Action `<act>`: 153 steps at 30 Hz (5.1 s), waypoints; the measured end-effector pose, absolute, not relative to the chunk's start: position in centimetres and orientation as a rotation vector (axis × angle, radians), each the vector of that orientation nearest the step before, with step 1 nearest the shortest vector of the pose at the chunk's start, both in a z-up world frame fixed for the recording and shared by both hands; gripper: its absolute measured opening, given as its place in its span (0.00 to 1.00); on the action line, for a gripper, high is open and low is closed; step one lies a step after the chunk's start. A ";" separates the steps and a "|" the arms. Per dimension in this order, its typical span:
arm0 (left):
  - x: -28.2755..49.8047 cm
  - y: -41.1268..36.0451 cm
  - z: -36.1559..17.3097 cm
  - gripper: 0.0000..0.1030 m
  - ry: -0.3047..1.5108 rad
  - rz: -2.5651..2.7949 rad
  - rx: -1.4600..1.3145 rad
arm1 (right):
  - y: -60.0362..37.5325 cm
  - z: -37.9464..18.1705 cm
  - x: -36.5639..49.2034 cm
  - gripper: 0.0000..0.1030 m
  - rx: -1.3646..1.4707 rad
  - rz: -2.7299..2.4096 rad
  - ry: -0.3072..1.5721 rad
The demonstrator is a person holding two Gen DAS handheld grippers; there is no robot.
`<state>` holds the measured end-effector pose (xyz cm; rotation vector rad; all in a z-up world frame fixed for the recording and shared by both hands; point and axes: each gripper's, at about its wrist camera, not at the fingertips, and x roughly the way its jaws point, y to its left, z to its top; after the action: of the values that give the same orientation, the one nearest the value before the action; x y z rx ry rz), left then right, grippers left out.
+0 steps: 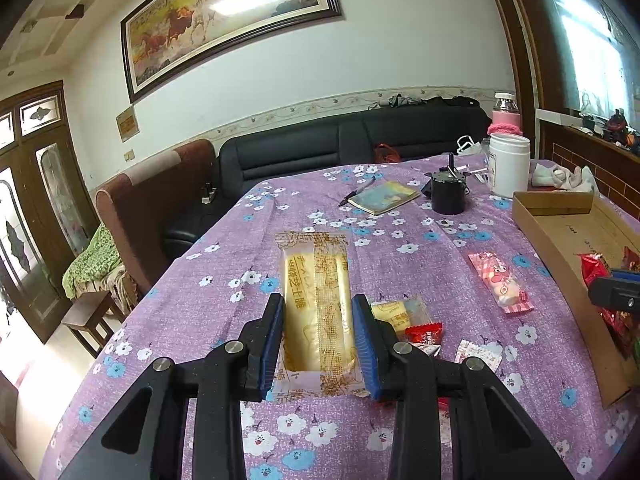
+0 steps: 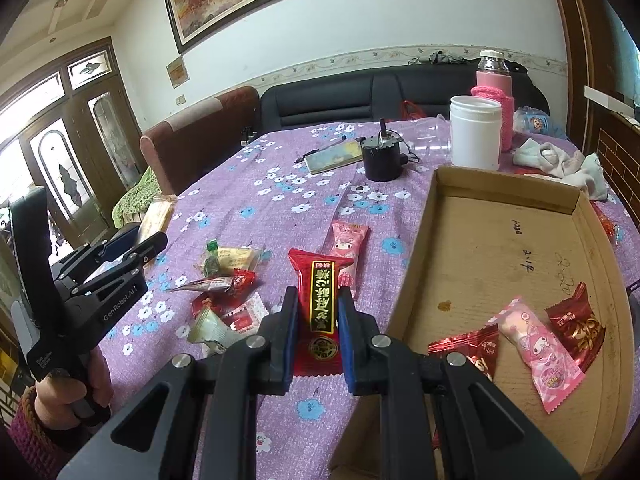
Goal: Organize snacks
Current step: 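Lift both held snacks and carry them toward the cardboard tray, then release the red snack bar into the tray with the right tool while the left tool releases the biscuit pack, then return to the cloth and grasp the white-green cookie packet with the right tool, then grasp the red-white snack packet with the left tool while the right tool holds its packet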
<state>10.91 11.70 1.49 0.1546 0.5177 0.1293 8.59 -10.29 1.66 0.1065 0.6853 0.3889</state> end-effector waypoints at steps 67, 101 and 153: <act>10.3 -10.8 0.7 0.35 0.746 -0.444 0.134 | -24.6 1.9 11.8 0.18 0.269 0.081 0.753; 7.3 10.8 3.6 0.60 0.628 -0.055 0.001 | -18.2 5.5 8.5 0.16 0.204 0.311 0.556; 10.1 20.9 -1.1 0.61 0.741 0.210 -0.223 | 1.7 -3.6 5.5 0.25 -0.139 0.597 0.966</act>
<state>10.11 20.90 -1.06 -0.2231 0.7413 0.2096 5.51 1.74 -3.60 -0.1387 0.9663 0.5969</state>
